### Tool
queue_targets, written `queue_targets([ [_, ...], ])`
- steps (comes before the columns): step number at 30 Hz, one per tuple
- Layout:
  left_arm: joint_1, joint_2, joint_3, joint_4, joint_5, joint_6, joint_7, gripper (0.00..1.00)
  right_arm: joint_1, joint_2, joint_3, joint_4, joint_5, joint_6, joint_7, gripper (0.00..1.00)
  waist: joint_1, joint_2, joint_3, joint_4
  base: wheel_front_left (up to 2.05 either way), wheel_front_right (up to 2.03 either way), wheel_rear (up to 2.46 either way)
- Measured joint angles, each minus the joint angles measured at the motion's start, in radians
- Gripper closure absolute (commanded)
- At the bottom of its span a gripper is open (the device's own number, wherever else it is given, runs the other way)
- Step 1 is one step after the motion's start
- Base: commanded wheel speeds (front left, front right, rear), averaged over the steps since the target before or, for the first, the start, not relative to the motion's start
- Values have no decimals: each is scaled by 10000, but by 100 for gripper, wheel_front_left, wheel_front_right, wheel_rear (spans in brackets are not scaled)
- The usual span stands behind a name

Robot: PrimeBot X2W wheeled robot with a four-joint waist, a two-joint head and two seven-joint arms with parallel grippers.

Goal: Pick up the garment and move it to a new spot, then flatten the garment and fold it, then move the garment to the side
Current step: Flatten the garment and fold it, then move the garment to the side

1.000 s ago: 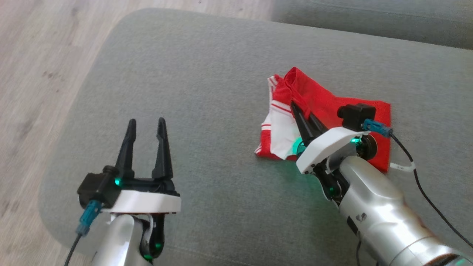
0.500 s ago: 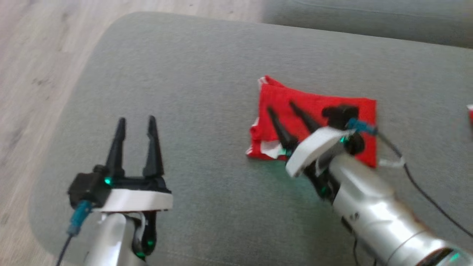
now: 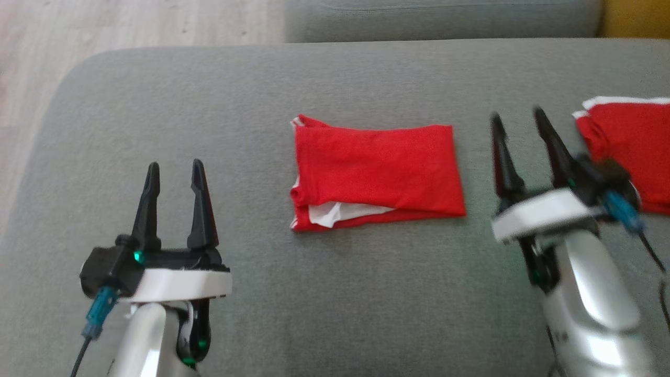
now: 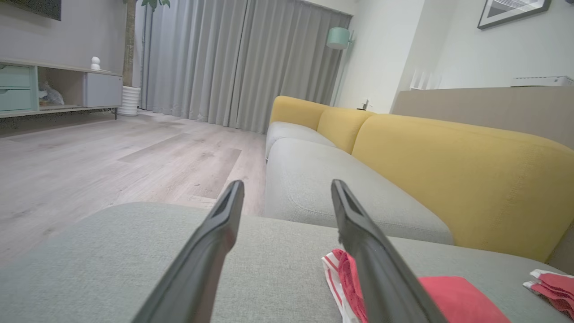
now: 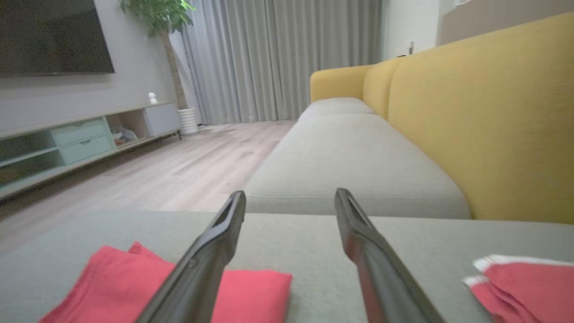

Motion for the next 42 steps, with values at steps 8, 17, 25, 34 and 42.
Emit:
queue_targets([
  [8, 507, 2, 146, 25, 201, 12, 0, 0, 1845, 59, -1007, -1482, -385, 0, 0, 0, 0, 0, -95, -489, 0, 0, 0],
  [17, 589, 2, 165, 58, 203, 13, 0, 0, 2463, 186, -1057, -1818, -286, 0, 0, 0, -1, 0, -1, -590, 0, 0, 0],
  [25, 530, 0, -86, 58, 203, -8, 0, 0, 2299, 188, -1055, -1755, -314, 0, 10, 0, 0, 0, 250, -280, 0, 0, 0],
  [34, 56, 4, -382, 77, 163, -13, 0, 0, 1092, 182, -1348, -765, -738, 0, 876, 0, 1, 0, 824, 357, 0, 0, 0],
  [42, -121, -2, -548, 267, 36, -12, 0, 0, 416, 178, -874, 878, 48, 0, 1908, 0, 1, 0, 1264, 994, 0, 0, 0],
])
